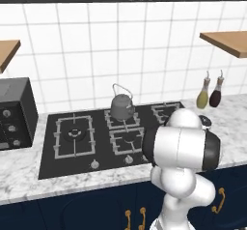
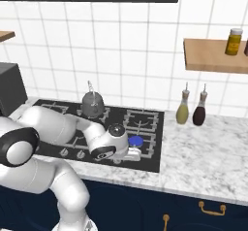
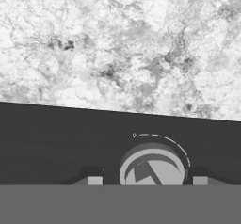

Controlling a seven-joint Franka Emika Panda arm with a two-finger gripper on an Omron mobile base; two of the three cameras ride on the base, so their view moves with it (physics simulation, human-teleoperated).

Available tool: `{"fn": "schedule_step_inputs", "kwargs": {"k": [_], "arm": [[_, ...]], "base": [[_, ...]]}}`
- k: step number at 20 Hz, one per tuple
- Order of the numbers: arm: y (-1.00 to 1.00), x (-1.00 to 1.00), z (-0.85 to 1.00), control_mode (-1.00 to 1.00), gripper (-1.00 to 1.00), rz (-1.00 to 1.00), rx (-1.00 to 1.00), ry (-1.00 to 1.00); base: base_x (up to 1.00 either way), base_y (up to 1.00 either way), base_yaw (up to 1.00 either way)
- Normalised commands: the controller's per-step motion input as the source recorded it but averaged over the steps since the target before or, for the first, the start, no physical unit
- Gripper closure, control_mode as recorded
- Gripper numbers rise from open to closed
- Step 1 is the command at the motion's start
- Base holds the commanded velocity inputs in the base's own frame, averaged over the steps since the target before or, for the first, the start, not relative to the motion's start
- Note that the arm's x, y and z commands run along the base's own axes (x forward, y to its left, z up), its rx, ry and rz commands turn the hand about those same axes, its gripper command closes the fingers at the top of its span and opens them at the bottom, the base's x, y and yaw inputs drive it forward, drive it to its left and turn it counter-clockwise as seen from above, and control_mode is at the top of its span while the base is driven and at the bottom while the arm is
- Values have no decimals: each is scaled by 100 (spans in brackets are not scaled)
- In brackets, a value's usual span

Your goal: Turn off the front right burner of the stove.

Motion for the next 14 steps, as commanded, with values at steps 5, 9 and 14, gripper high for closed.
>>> {"fn": "schedule_step_inputs", "kwargs": {"k": [5, 9, 14], "arm": [[12, 6, -3, -100, 100, -97, 13, -1], [0, 0, -1, -100, 100, -100, 13, 0], [16, 52, -6, -100, 100, -50, 4, 46]], "base": [[0, 0, 0], [0, 0, 0], [0, 0, 0]]}}
